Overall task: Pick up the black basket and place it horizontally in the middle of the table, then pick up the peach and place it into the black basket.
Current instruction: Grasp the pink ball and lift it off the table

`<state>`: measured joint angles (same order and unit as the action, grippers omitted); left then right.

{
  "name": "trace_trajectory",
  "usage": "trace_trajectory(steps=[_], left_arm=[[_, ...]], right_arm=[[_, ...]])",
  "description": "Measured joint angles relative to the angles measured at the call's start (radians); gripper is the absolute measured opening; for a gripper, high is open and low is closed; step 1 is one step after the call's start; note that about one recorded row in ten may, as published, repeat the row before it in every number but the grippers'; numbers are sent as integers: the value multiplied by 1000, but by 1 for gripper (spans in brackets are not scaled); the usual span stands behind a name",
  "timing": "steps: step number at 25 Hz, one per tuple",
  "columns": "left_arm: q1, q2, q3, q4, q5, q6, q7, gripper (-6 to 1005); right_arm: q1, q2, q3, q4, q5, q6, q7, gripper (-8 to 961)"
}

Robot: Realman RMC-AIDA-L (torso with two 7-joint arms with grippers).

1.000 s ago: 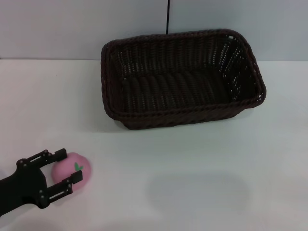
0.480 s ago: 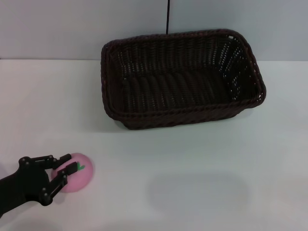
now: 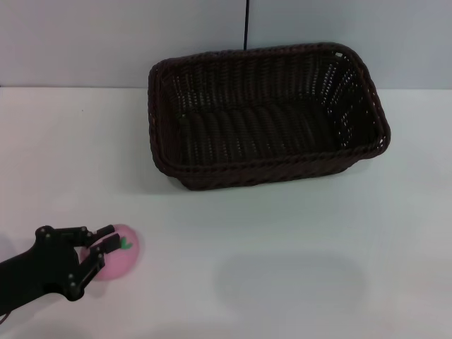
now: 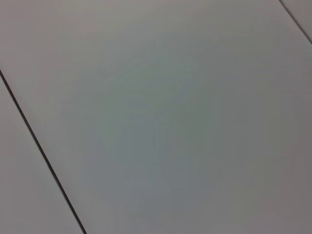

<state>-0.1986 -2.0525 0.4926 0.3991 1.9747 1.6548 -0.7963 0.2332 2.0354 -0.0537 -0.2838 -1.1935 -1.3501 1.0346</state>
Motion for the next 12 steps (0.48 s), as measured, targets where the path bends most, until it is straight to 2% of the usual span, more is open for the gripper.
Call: trace_trajectory(steps=[7, 12], left_arm=[[-16, 0, -44, -1, -11, 59, -42, 97], [-58, -4, -46, -22, -54, 119, -70, 63]], right_arm=[[0, 3, 2, 0, -1, 4, -1, 421], [2, 3, 1, 0, 0, 10, -1, 421]])
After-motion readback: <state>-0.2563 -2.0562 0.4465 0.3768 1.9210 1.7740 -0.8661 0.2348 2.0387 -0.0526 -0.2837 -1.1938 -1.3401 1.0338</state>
